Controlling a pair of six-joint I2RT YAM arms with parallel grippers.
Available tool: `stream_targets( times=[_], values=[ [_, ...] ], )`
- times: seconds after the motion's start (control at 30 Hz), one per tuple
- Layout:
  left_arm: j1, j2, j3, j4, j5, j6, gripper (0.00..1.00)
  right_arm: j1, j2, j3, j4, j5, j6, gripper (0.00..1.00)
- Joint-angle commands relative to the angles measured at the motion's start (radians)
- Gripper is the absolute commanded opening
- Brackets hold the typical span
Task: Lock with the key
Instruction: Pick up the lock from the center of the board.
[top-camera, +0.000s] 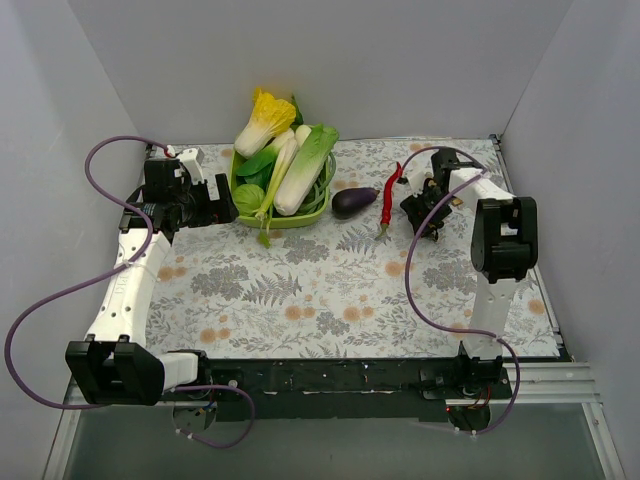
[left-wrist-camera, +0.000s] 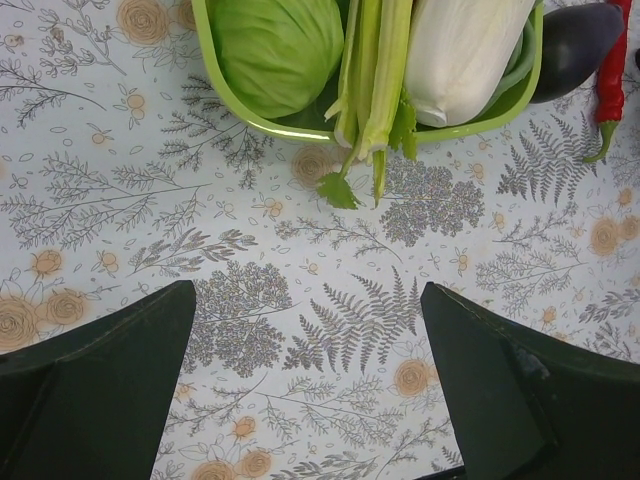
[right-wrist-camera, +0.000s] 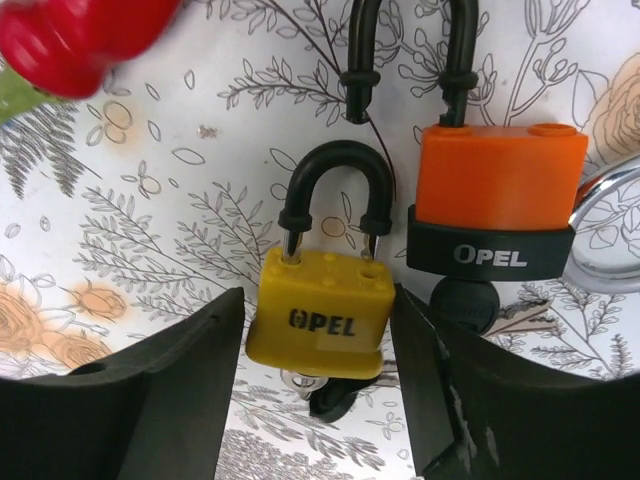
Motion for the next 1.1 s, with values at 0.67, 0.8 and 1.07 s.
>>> stream_targets(
  times=[0.67,0.8,1.07],
  values=[
    [0.003,-0.026,-0.002,0.029,0.376,0.076,0.98,0.073,-0.451,-0.231,-0.076,-0.312,-0.113,0.01],
    [0.003,-0.010,0.032,-0.022,0.696,0.191,0.98,0.121,-0.528,-0.165,-0.240,-0.493,-0.185,0.01],
    [-0.078,-0.147,-0.078,0.198,0.769,0.336,0.98,0.358,-0.641,-0.171,-0.322,-0.543,-0.168,0.01]
  ],
)
